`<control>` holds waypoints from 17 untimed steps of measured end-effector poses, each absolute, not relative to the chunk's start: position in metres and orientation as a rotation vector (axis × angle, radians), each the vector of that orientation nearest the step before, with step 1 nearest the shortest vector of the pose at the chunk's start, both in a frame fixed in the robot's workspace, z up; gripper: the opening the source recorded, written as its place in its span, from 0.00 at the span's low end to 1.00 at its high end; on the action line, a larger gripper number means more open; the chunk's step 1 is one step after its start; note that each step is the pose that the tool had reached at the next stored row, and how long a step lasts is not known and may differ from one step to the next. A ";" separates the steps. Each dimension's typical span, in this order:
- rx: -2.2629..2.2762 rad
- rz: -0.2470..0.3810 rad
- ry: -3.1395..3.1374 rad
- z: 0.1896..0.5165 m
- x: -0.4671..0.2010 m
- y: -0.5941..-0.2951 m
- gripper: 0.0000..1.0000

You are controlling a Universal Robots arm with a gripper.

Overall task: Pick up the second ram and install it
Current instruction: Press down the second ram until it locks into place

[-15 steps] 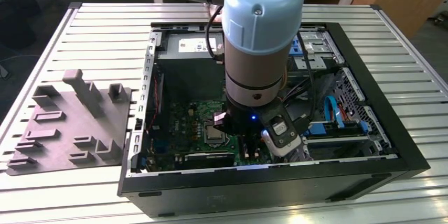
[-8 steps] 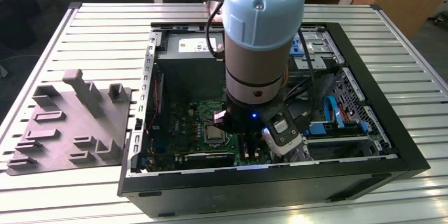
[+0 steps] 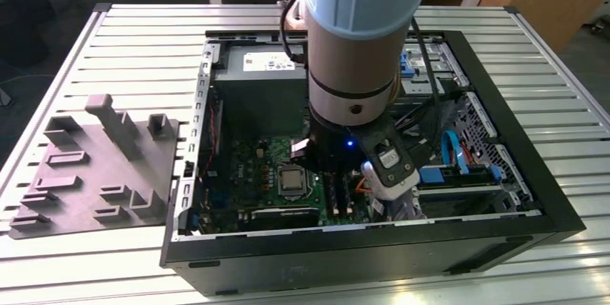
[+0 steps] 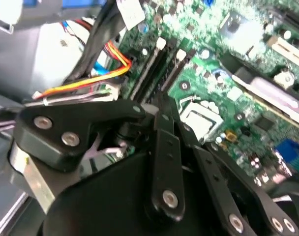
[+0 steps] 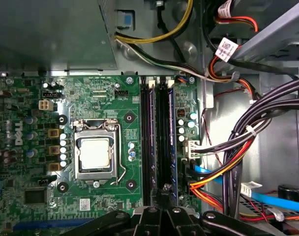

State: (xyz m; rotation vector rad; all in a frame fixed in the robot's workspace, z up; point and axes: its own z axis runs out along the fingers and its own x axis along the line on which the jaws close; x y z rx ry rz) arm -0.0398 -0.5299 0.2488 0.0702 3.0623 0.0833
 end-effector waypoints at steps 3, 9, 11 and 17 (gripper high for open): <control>0.070 0.083 3.062 0.249 -0.040 -0.530 0.10; 0.070 0.083 3.062 0.248 -0.040 -0.516 0.10; 0.070 0.083 3.062 0.248 -0.040 -0.511 0.10; 0.071 0.083 3.062 0.247 -0.040 -0.498 0.10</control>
